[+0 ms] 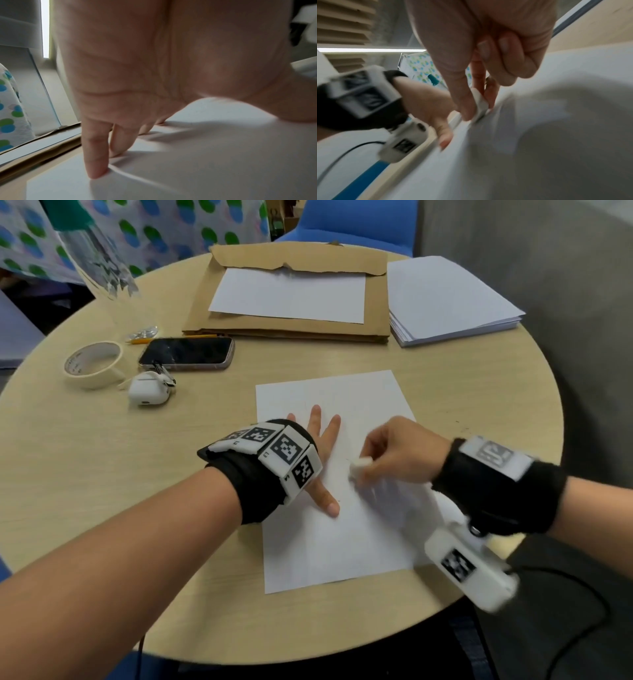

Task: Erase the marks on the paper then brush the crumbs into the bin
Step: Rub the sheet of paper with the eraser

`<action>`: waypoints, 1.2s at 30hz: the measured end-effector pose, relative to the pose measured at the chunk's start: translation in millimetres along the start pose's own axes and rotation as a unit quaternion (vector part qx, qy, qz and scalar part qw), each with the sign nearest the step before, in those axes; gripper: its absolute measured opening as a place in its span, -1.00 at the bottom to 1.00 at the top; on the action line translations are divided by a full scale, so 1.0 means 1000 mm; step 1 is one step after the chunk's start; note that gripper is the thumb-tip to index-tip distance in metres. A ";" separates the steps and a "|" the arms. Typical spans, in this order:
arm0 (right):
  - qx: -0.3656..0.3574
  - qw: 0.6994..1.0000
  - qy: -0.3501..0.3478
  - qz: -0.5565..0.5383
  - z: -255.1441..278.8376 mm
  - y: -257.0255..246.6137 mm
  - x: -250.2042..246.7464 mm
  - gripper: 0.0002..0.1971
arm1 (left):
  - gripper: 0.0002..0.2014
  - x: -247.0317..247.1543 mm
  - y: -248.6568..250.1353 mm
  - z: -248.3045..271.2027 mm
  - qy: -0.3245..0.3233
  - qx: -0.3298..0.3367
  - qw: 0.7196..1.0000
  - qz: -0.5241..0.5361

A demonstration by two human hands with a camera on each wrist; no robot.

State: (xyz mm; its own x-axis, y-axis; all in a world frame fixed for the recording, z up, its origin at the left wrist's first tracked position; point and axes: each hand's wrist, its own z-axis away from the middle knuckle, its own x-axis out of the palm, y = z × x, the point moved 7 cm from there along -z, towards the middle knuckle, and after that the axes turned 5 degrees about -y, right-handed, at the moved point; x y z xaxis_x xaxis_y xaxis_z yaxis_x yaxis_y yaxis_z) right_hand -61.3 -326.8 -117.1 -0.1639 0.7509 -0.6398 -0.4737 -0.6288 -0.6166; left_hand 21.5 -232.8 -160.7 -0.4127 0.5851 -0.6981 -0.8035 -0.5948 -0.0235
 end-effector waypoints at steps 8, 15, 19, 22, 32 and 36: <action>0.013 0.999 0.019 0.036 -0.022 -0.011 -0.020 -0.83 | 0.41 -0.002 0.002 0.005 -0.001 0.001 1.000 -0.004; -0.009 0.996 -0.074 0.057 0.014 0.004 0.012 -0.81 | 0.46 -0.002 0.003 0.000 -0.001 0.003 1.000 -0.010; 0.007 0.997 -0.035 0.063 -0.012 -0.007 -0.013 -0.81 | 0.43 -0.004 0.005 0.003 -0.004 0.003 1.000 -0.022; 0.003 0.998 0.046 0.040 -0.020 -0.009 -0.024 -0.83 | 0.42 -0.004 0.004 0.004 -0.003 0.003 1.000 -0.015; 0.002 0.998 -0.050 0.043 0.000 0.007 -0.005 -0.80 | 0.44 -0.009 0.009 0.009 -0.026 0.002 0.999 -0.033; 0.005 1.000 0.017 0.000 -0.011 0.016 -0.021 -0.80 | 0.34 -0.014 0.010 0.012 -0.015 0.005 0.999 -0.030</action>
State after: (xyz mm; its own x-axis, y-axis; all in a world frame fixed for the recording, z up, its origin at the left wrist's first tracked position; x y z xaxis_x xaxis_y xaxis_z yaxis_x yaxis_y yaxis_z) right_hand -55.5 -354.9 -118.6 -0.1343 0.7441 -0.6544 -0.4821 -0.6260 -0.6129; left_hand 14.2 -240.1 -142.6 -0.3772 0.6357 -0.6735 -0.8312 -0.5530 -0.0565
